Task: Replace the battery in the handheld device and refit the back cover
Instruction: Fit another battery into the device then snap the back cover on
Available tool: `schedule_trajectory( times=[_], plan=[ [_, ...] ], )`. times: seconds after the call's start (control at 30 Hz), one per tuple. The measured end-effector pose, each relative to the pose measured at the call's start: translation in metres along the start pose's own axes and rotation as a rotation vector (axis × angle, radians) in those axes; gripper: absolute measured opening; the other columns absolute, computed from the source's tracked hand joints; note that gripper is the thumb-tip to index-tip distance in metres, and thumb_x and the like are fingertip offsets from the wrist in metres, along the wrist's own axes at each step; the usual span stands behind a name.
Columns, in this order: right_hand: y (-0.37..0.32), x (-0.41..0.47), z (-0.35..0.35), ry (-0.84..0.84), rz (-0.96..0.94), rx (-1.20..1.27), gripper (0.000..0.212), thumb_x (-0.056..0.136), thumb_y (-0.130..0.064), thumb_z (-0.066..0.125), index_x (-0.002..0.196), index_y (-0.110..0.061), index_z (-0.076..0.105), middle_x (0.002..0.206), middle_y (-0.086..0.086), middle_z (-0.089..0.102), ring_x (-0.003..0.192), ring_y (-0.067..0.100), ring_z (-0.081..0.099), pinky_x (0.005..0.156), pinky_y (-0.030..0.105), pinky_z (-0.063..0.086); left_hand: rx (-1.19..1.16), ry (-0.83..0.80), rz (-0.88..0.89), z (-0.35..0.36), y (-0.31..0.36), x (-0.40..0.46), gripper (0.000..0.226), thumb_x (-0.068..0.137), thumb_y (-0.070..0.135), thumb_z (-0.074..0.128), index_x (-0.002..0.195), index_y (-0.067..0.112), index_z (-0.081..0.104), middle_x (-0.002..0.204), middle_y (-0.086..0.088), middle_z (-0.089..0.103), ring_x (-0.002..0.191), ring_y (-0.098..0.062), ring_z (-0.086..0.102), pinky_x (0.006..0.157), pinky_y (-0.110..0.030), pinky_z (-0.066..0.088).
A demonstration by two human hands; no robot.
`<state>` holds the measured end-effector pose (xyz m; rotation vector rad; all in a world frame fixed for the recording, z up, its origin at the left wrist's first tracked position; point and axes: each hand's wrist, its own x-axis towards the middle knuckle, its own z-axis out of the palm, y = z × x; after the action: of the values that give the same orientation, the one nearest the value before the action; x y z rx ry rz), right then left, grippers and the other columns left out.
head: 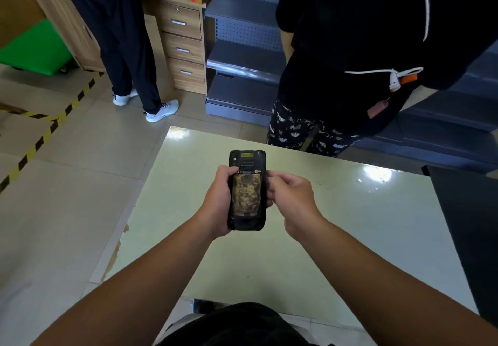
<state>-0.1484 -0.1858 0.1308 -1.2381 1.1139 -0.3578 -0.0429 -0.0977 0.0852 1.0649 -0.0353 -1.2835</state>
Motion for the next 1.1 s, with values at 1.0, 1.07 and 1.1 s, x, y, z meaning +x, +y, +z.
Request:
schedule_trajectory(
  times=[1.0,1.07,1.1],
  plan=[
    [0.001,-0.022,0.021,-0.046,-0.378,-1.034,0.089,0.081,-0.06,0.065,0.156,-0.036,0.025,0.129,0.0,0.045,0.123,0.019,0.044,0.099,0.037,0.047,0.022,-0.022,-0.033,-0.011,-0.014,-0.017,0.063,0.095,0.061,0.035,0.119,0.016,0.072,0.102,-0.009,0.076,0.09,-0.026,0.073,0.068,-0.036,0.06],
    [0.001,-0.021,0.03,-0.051,-0.343,-1.169,0.091,0.08,-0.065,0.063,0.156,-0.034,0.022,0.13,0.004,0.04,0.124,0.025,0.044,0.098,0.042,0.049,-0.011,0.001,-0.074,-0.011,-0.014,-0.019,0.069,0.092,0.073,0.034,0.116,0.023,0.075,0.11,-0.009,0.078,0.098,-0.028,0.074,0.071,-0.04,0.062],
    [0.0,-0.021,0.033,-0.058,-0.306,-1.184,0.09,0.081,-0.065,0.063,0.155,-0.034,0.023,0.13,0.005,0.039,0.122,0.028,0.047,0.096,0.043,0.051,-0.038,0.006,-0.095,-0.012,-0.014,-0.021,0.074,0.089,0.079,0.032,0.115,0.024,0.075,0.114,-0.011,0.078,0.103,-0.03,0.074,0.073,-0.042,0.062]
  ],
)
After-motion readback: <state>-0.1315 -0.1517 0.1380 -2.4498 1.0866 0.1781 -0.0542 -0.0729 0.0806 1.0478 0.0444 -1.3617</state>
